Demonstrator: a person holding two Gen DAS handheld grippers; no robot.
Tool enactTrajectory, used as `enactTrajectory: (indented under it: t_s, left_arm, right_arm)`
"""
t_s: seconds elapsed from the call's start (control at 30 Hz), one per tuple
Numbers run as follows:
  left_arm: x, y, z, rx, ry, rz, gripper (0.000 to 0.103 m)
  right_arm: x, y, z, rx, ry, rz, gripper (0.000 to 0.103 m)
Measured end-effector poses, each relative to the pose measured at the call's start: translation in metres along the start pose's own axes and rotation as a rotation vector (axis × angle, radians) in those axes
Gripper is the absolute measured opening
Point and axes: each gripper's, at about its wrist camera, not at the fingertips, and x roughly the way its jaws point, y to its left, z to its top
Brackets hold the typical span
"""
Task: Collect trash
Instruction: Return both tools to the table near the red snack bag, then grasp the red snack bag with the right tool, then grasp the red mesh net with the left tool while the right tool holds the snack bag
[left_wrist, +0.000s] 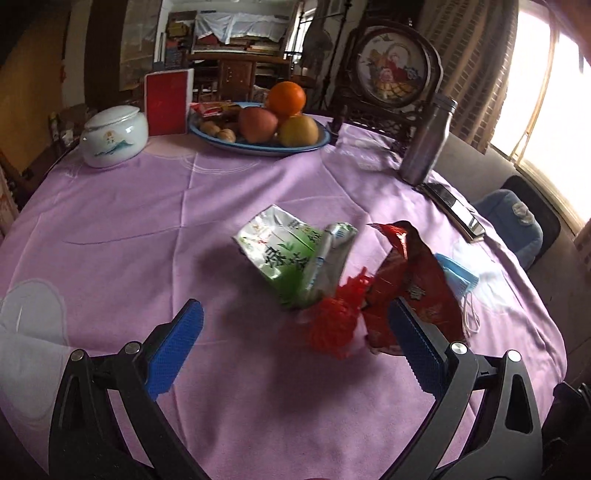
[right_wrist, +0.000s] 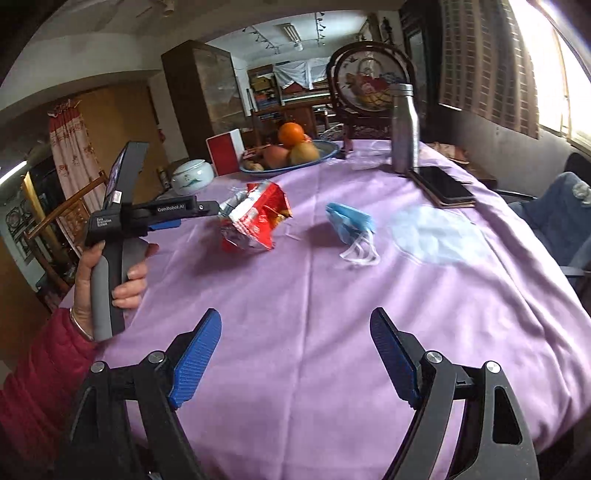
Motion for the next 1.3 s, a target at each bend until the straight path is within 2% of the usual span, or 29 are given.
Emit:
enactTrajectory:
  t_s: [0.13, 0.2, 0.3, 0.4, 0.57, 0.67, 0.7, 0.73, 0.77, 0.83, 0.9, 0.97, 1.1, 1.2, 1.3]
  left_arm:
    - [-0.002, 0.02, 0.008, -0.099, -0.026, 0.061, 0.097]
    - [0.001, 0.028, 0.008, -0.137, -0.011, 0.063, 0.097]
    - [0.008, 0.032, 0.008, -0.164, 0.033, 0.039, 0.097]
    - [0.009, 0.032, 0.007, -0.17, 0.042, 0.03, 0.096]
    - [0.012, 0.034, 0.008, -0.182, 0.053, 0.017, 0.097]
    - [0.017, 0.035, 0.008, -0.179, 0.059, 0.026, 0.097]
    - [0.018, 0.035, 0.008, -0.176, 0.061, 0.034, 0.097]
    - [0.02, 0.035, 0.008, -0.174, 0.063, 0.042, 0.097]
    - [0.021, 0.037, 0.008, -0.175, 0.065, 0.046, 0.097]
    - [0.025, 0.04, 0.007, -0.19, 0.075, 0.035, 0.097]
    - [0.027, 0.043, 0.005, -0.208, 0.085, 0.011, 0.097]
    - [0.027, 0.044, 0.004, -0.221, 0.088, -0.019, 0.097]
    - [0.019, 0.032, 0.002, -0.201, 0.064, -0.103, 0.097]
    - [0.007, 0.005, 0.0, -0.103, 0.027, -0.191, 0.096]
    - [0.0, -0.03, -0.007, 0.042, 0.003, -0.224, 0.093]
  right_arm:
    - [0.056, 0.021, 0.035, 0.055, 0.034, 0.097, 0.081]
    - [0.084, 0.028, 0.05, 0.077, 0.053, 0.122, 0.082]
    - [0.122, 0.037, 0.073, 0.101, 0.053, 0.119, 0.082]
    - [0.156, 0.035, 0.09, 0.146, 0.049, 0.097, 0.082]
    - [0.193, 0.014, 0.102, 0.219, 0.074, 0.102, 0.082]
    - [0.209, 0.011, 0.105, 0.203, 0.101, 0.141, 0.08]
    - [0.211, 0.011, 0.105, 0.198, 0.107, 0.151, 0.075]
    - [0.212, 0.009, 0.105, 0.202, 0.112, 0.169, 0.055]
    - [0.211, 0.006, 0.105, 0.211, 0.115, 0.2, 0.039]
    - [0.2, 0.0, 0.106, 0.229, 0.076, 0.184, 0.031]
    - [0.186, -0.011, 0.11, 0.253, 0.019, 0.168, 0.03]
    - [0.175, -0.022, 0.111, 0.294, -0.018, 0.194, 0.029]
    - [0.164, -0.037, 0.112, 0.345, -0.048, 0.228, 0.029]
    - [0.152, -0.037, 0.113, 0.32, -0.1, 0.197, 0.029]
    - [0.139, -0.038, 0.117, 0.302, -0.156, 0.206, 0.029]
